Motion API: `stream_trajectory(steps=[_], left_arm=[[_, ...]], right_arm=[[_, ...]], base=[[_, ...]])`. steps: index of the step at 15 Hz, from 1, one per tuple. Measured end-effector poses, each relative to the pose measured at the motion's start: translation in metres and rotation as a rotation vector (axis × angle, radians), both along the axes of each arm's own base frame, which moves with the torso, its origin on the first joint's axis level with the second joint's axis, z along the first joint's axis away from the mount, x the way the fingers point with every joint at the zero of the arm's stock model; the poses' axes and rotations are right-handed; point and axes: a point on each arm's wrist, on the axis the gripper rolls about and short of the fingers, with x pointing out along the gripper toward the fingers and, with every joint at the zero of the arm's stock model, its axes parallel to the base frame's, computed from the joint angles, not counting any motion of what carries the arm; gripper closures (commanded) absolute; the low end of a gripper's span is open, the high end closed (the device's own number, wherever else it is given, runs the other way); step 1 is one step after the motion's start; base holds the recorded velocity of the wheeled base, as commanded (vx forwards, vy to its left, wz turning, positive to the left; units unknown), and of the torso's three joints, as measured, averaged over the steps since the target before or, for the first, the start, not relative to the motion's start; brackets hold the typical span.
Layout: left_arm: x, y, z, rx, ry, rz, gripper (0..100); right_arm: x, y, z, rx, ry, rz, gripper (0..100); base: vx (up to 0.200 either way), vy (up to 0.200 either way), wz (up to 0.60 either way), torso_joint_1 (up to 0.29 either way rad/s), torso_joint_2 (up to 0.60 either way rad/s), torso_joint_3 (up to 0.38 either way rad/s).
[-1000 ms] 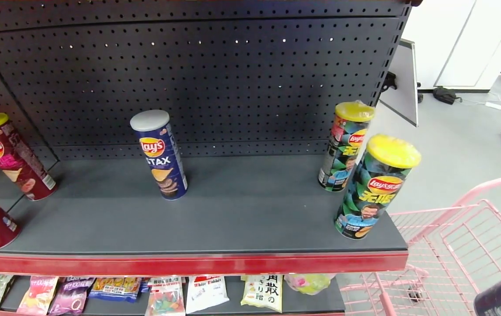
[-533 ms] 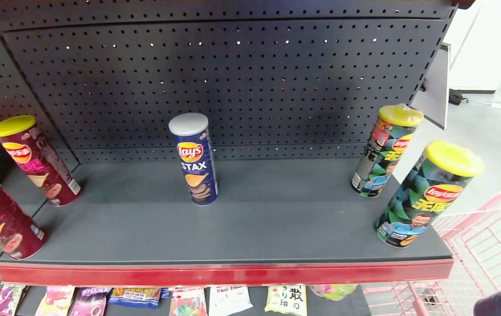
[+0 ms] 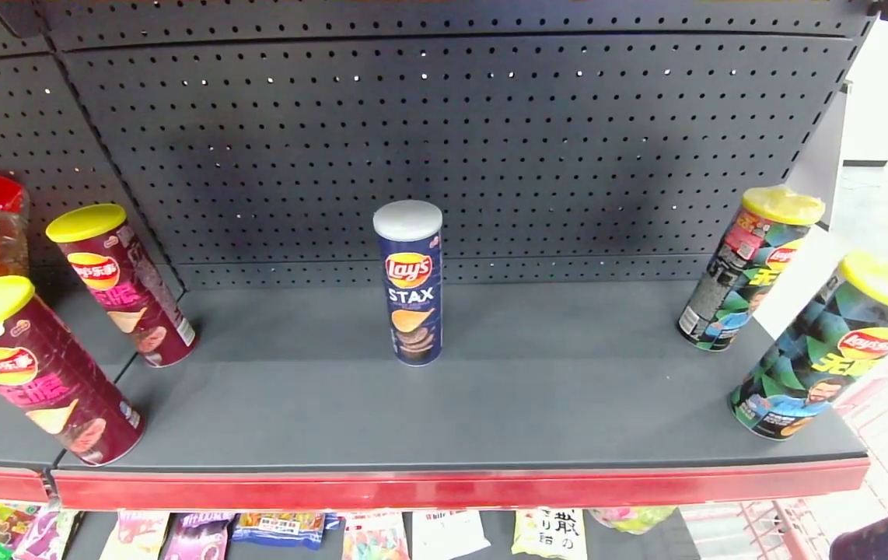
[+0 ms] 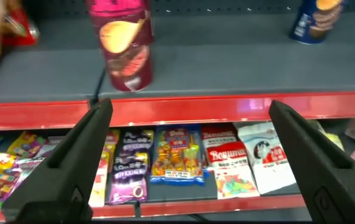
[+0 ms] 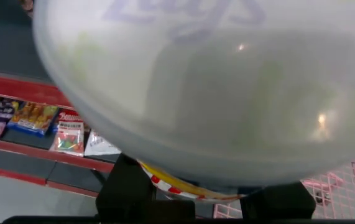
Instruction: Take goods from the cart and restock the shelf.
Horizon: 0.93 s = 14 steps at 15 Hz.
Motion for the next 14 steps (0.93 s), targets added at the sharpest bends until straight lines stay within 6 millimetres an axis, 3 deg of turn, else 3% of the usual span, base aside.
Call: stream_trajectory(steps=[2, 9, 14], left_arm=[[0.000, 0.000, 0.000, -0.001, 0.000, 0.000, 0], [0.000, 0.000, 0.000, -0.003, 0.000, 0.000, 0], [0.001, 0.000, 0.000, 0.007, 0.007, -0.013, 0]], right_arm=[[-0.004, 0.000, -0.006, 0.002, -0.008, 0.021, 100], [-0.010, 0.001, -0.007, 0.004, -0.041, 0.053, 100], [-0.016, 0.004, -0.005, 0.018, -0.081, 0.275, 100]], base=[[0.200, 0.000, 0.00, -0.007, 0.01, 0.005], [0.000, 0.000, 0.00, 0.000, 0.00, 0.000], [0.000, 0.000, 0.00, 0.000, 0.00, 0.000]])
